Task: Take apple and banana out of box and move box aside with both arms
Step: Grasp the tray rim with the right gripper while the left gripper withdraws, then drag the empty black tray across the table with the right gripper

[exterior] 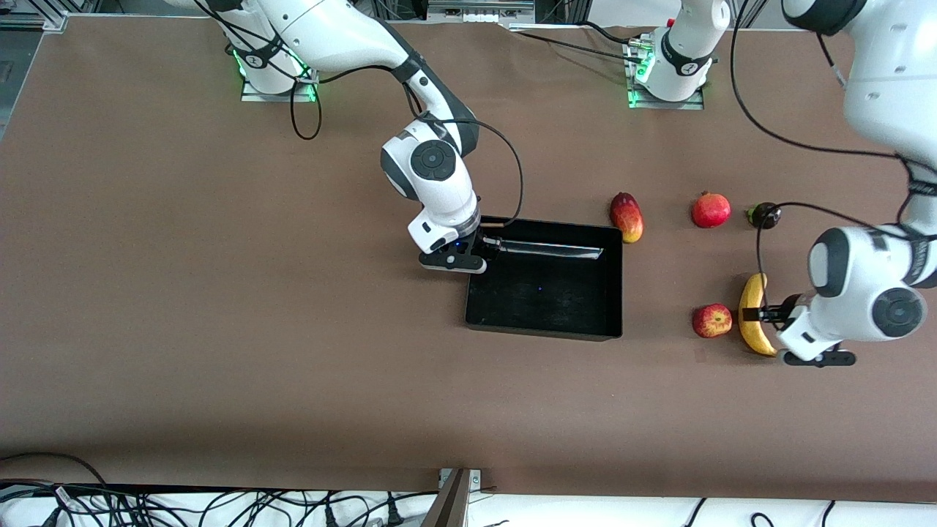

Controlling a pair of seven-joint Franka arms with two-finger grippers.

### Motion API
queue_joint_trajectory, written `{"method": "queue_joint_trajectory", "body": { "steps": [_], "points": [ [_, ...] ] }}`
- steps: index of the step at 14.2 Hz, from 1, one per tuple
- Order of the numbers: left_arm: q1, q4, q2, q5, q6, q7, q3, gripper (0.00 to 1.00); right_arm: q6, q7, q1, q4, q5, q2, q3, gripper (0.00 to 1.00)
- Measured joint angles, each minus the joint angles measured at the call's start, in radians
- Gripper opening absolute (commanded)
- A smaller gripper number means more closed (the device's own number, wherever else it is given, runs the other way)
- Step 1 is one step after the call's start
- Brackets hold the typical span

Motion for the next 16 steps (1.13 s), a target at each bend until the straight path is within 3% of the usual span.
{"method": "queue_joint_trajectory", "body": {
  "steps": [3, 8, 12, 16],
  "points": [
    [-0.006, 0.002, -0.173, -0.068, -0.146, 0.000, -0.010, 1.00, -0.004, -0.004, 0.000, 0.001, 0.000, 0.000, -0.003, 0.00],
    [-0.040, 0.000, -0.403, -0.209, -0.258, -0.031, -0.015, 1.00, -0.075, -0.017, -0.015, 0.016, -0.001, -0.016, -0.033, 0.00],
    [-0.062, -0.002, -0.552, -0.245, -0.295, -0.065, -0.015, 1.00, -0.300, -0.127, -0.024, 0.030, -0.001, -0.109, -0.138, 0.00],
    [-0.098, -0.011, -0.609, -0.245, -0.333, -0.067, -0.012, 1.00, -0.440, -0.339, -0.094, -0.005, 0.000, -0.214, -0.248, 0.00]
  ]
}}
